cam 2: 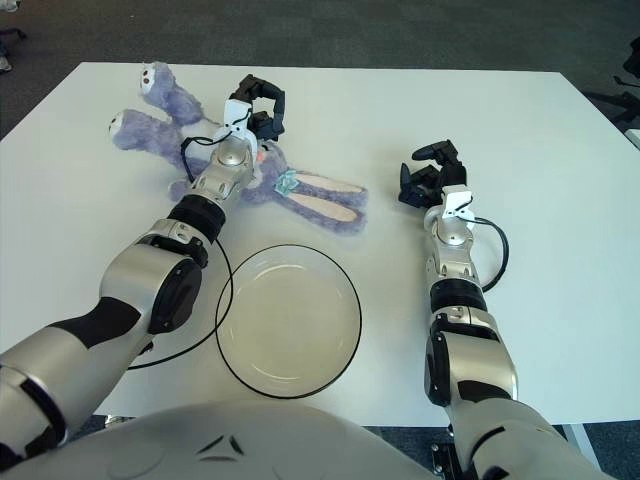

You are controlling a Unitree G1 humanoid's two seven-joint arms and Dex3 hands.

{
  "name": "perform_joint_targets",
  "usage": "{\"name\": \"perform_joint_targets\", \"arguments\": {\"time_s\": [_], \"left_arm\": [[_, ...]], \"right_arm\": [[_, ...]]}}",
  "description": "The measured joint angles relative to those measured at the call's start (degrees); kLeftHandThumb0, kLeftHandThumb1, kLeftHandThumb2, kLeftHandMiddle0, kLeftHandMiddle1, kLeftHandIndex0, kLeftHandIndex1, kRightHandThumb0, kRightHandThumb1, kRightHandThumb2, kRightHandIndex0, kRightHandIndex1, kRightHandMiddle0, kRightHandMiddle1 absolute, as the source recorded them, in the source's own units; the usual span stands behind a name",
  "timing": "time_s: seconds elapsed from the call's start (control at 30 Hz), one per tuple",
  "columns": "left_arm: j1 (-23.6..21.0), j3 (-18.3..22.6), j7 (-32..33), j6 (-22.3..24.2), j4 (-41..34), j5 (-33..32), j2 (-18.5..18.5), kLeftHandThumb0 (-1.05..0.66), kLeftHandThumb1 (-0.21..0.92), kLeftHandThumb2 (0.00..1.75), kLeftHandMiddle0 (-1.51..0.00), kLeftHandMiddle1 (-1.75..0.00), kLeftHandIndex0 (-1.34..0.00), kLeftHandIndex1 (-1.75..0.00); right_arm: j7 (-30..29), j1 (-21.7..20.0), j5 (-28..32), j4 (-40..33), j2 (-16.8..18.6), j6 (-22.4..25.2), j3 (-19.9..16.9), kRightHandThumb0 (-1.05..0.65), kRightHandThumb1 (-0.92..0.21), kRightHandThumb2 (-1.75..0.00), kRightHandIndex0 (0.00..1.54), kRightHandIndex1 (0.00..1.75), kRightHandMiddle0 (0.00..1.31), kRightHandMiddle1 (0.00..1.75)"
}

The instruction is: Put the doll into the plate.

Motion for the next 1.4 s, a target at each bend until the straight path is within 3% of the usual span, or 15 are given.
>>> {"name": "perform_joint_targets", "arguments": {"time_s": [1.1,1.4], "left_arm": [[-2.3,-1.8,-0.8,-4.4,3.5,-2.3,-0.7,-0.39,0.66,0.88,-0.99,-1.75,-0.36,-1.75],[-2.3,-3.2,-1.5,-6.0,-0.7,-2.5,-0.7,-0.39,0.64,0.91,-1.01,-1.75,-0.37,-1.75]], "right_arm": [[0.8,0.1,0.2,-0.1,0.0,-0.3,-0.1,-0.01,-0.34,-1.24,0.71,1.56,0.35,1.74],[0.8,0.5,0.2,-0.7,0.1,-0.4,-0.1,-0.01,-0.34,-1.24,0.71,1.56,0.35,1.74]]}}
